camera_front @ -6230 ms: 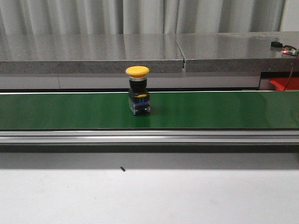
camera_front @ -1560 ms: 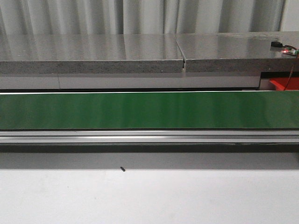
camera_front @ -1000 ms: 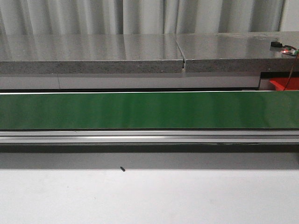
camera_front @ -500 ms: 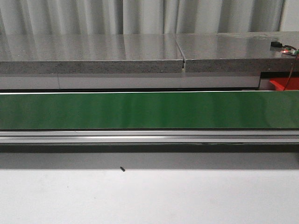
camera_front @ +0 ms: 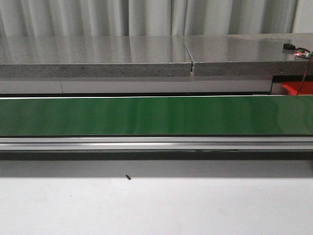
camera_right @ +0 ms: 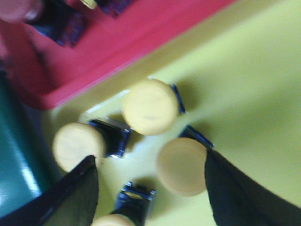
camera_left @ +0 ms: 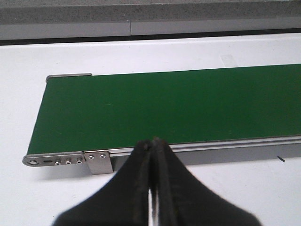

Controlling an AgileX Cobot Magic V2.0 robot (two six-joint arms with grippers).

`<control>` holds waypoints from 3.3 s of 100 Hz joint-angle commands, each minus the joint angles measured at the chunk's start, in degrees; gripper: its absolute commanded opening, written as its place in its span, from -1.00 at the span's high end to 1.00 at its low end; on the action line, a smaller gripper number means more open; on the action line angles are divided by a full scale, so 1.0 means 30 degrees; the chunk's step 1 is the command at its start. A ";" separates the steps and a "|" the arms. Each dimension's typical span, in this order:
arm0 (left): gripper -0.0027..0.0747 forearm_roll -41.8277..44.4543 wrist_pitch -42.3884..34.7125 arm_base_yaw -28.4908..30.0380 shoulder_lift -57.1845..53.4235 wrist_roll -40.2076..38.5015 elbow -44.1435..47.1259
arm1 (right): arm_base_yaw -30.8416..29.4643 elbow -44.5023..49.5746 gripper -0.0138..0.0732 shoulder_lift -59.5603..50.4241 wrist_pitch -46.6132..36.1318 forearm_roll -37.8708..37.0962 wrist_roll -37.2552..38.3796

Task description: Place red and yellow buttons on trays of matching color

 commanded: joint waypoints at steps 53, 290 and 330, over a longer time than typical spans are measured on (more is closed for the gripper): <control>0.98 -0.0490 -0.1212 -0.0083 0.0027 -0.0070 -0.0549 | 1.0389 -0.0383 -0.45 -0.7446 -0.2869 -0.0196 -0.1191; 0.98 -0.0490 -0.1212 -0.0083 0.0027 -0.0070 -0.0549 | 1.2959 1.7071 0.84 -2.6942 -1.2446 -0.4287 0.1030; 0.98 -0.0490 -0.1193 -0.0083 0.0061 -0.0070 -0.0549 | 1.2960 2.1476 0.84 -3.0346 -1.4079 -0.4303 0.2035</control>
